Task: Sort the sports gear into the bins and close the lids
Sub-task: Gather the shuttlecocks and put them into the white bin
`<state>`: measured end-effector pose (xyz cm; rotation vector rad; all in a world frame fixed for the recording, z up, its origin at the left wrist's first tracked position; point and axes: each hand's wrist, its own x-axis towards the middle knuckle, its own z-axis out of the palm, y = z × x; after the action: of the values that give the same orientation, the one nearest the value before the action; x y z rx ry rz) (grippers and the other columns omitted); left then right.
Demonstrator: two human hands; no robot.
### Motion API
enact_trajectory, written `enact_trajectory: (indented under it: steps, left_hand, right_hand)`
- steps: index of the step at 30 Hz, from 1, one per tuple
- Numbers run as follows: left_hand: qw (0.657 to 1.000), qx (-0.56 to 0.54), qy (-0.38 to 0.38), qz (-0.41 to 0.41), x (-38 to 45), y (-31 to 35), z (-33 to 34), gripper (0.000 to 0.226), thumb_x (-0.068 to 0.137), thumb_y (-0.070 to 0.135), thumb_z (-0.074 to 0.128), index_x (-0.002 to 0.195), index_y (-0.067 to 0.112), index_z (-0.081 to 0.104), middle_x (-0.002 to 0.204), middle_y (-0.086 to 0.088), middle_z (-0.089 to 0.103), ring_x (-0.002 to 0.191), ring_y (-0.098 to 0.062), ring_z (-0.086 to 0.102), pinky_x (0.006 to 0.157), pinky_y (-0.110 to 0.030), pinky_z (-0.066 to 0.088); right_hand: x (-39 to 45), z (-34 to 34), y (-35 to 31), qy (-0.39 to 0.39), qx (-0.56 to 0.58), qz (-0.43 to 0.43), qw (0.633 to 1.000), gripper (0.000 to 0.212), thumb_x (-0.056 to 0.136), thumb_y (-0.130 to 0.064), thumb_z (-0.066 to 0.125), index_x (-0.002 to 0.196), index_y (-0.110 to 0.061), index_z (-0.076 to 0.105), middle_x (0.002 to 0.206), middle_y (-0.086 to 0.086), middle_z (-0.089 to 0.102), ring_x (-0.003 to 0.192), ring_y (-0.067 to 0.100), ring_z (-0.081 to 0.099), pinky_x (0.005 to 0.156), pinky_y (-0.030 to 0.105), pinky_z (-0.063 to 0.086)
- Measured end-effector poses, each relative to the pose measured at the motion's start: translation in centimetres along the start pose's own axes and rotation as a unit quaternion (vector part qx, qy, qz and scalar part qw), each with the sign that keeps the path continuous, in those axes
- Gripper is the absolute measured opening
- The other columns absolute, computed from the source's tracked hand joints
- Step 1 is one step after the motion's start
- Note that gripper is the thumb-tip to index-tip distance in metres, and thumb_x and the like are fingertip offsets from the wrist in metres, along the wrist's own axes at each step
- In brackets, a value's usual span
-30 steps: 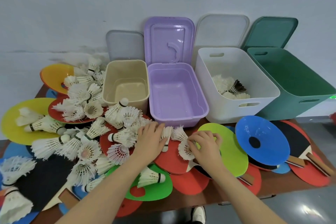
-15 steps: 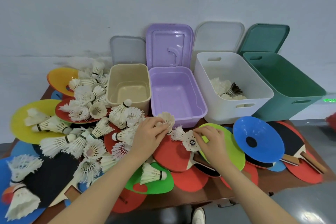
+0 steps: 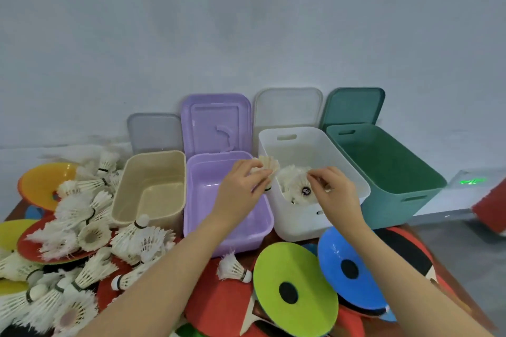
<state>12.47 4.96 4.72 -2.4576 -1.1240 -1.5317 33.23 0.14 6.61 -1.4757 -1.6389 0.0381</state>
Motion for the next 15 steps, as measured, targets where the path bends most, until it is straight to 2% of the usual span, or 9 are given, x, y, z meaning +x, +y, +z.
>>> enact_trajectory:
  steps: [3, 5, 7, 9, 11, 12, 15]
  left_hand:
    - [1.000, 0.001, -0.026, -0.018, 2.3, 0.4, 3.0, 0.027, 0.087, 0.027, 0.053, 0.092, 0.009, 0.073, 0.094, -0.008, 0.064, 0.088, -0.019, 0.051, 0.073, -0.024, 0.045]
    - [0.998, -0.003, -0.047, -0.041, 3.7, 0.5, 5.1, 0.029, 0.086, 0.029, 0.051, 0.092, 0.010, 0.073, 0.092, -0.008, 0.064, 0.086, -0.021, 0.053, 0.073, -0.021, 0.043]
    - [0.995, -0.003, -0.081, -0.065, 5.1, 0.4, 7.0, 0.028, 0.085, 0.027, 0.052, 0.091, 0.009, 0.073, 0.091, -0.009, 0.063, 0.084, -0.026, 0.056, 0.074, -0.026, 0.046]
    - [0.983, 0.025, -0.152, -0.096, 6.0, 0.4, 8.4, 0.023, 0.086, 0.022, 0.057, 0.100, 0.009, 0.071, 0.101, -0.010, 0.063, 0.095, -0.030, 0.056, 0.080, -0.038, 0.049]
    - [0.964, 0.075, -0.225, -0.120, 6.3, 0.0, 9.3, 0.032, 0.089, 0.021, 0.059, 0.118, 0.010, 0.063, 0.119, -0.010, 0.058, 0.112, -0.030, 0.048, 0.094, -0.039, 0.042]
    - [0.959, 0.095, -0.240, -0.121, 6.2, -0.2, 9.5, 0.035, 0.088, 0.022, 0.060, 0.121, 0.010, 0.061, 0.122, -0.009, 0.057, 0.114, -0.031, 0.047, 0.095, -0.038, 0.040]
    - [0.952, 0.126, -0.255, -0.111, 5.6, -0.7, 8.8, 0.033, 0.079, 0.024, 0.060, 0.107, 0.008, 0.068, 0.107, -0.010, 0.066, 0.096, -0.033, 0.060, 0.077, -0.040, 0.050]
  right_hand:
    - [2.5, -0.8, 2.8, 0.002, -0.024, 0.015, 1.000, 0.005, 0.086, -0.012, 0.065, 0.087, -0.011, 0.070, 0.077, -0.007, 0.057, 0.067, 0.016, 0.055, 0.062, 0.034, 0.048]
    - [4.0, -0.9, 4.8, -0.003, -0.051, 0.020, 0.999, 0.007, 0.087, -0.015, 0.064, 0.088, -0.013, 0.070, 0.078, -0.007, 0.057, 0.067, 0.013, 0.054, 0.057, 0.027, 0.044]
    - [5.2, -0.8, 6.8, -0.019, -0.077, 0.032, 0.996, 0.010, 0.089, -0.018, 0.061, 0.091, -0.014, 0.070, 0.082, -0.006, 0.059, 0.068, 0.011, 0.053, 0.055, 0.018, 0.036]
    - [6.1, -0.5, 8.5, -0.060, -0.103, 0.048, 0.992, 0.016, 0.092, -0.023, 0.057, 0.101, -0.016, 0.069, 0.093, -0.005, 0.063, 0.076, 0.011, 0.055, 0.059, 0.017, 0.035]
    - [6.4, -0.1, 9.9, -0.109, -0.128, 0.058, 0.984, 0.025, 0.093, -0.028, 0.055, 0.112, -0.017, 0.065, 0.105, -0.003, 0.063, 0.088, 0.014, 0.058, 0.068, 0.021, 0.039]
    - [6.4, 0.0, 10.4, -0.125, -0.133, 0.060, 0.981, 0.027, 0.093, -0.030, 0.054, 0.115, -0.017, 0.064, 0.107, -0.003, 0.062, 0.092, 0.015, 0.058, 0.071, 0.022, 0.039]
    - [5.8, 0.3, 10.9, -0.134, -0.139, 0.028, 0.981, 0.027, 0.092, -0.030, 0.055, 0.114, -0.017, 0.064, 0.102, -0.003, 0.063, 0.091, 0.017, 0.057, 0.073, 0.023, 0.040]
